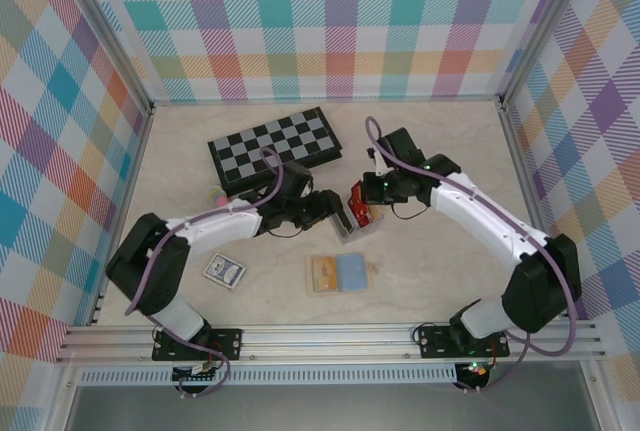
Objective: Put the credit cards into the card holder
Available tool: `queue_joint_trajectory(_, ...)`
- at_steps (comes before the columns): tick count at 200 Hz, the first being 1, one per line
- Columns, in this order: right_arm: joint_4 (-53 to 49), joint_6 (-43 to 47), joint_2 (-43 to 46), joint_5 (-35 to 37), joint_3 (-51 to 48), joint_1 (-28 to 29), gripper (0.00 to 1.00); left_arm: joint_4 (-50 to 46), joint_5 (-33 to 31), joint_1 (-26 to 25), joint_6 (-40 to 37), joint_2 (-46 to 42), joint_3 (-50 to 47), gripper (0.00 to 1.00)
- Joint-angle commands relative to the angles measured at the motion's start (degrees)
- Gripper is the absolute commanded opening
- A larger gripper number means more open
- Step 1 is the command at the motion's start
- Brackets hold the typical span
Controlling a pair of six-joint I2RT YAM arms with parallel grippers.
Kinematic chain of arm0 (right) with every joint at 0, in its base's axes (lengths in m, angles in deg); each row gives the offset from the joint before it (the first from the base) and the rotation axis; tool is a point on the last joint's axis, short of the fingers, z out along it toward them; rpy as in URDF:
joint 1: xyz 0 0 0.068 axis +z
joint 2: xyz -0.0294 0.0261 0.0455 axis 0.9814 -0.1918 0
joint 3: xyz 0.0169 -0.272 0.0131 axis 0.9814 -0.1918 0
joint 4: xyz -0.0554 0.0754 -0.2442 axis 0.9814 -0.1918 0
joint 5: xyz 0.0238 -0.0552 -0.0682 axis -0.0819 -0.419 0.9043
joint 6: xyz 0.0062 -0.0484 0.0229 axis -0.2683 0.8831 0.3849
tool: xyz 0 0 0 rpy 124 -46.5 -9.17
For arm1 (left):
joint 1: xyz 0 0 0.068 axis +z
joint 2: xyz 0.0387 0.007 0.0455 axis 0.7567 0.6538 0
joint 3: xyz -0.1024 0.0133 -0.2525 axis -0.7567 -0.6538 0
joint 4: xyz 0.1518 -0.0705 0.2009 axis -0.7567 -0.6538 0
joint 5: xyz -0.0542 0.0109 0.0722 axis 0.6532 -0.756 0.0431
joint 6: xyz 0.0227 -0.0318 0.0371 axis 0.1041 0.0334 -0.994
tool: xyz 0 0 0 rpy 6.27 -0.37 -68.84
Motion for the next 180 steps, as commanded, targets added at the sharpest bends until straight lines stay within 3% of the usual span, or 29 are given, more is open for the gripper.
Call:
queue_joint_trajectory(1,5.8,-6.2,4.6,-9.4,-3.4,-2.5,0.0,7.3,4.8,2.1,2.0,-6.5,-4.9,0.65)
queue_joint_trajectory(37,12.5,-11.8,9.0,-19.8,-7.3,-5.0,0.0,20.9,15.7,4.7,6.4,-11.1,-9.1,0.67)
queue_joint_trajectory(81,18.5,-16.1,10.7,-27.6,-9.4,-5.3,0.0,28.6,21.8,4.8,9.1,-9.2,-7.2,0.65)
queue_joint_trajectory(149,20.5,-18.4,11.0,-27.7,-11.4,-5.4,0.0,31.4,22.4,4.8,9.0,-10.6,-8.4,0.23)
queue_joint_trajectory(180,20.0,-19.1,10.7,-25.6,-13.1,-5.5,0.0,27.5,21.0,4.8,7.0,-12.8,-8.8,0.05)
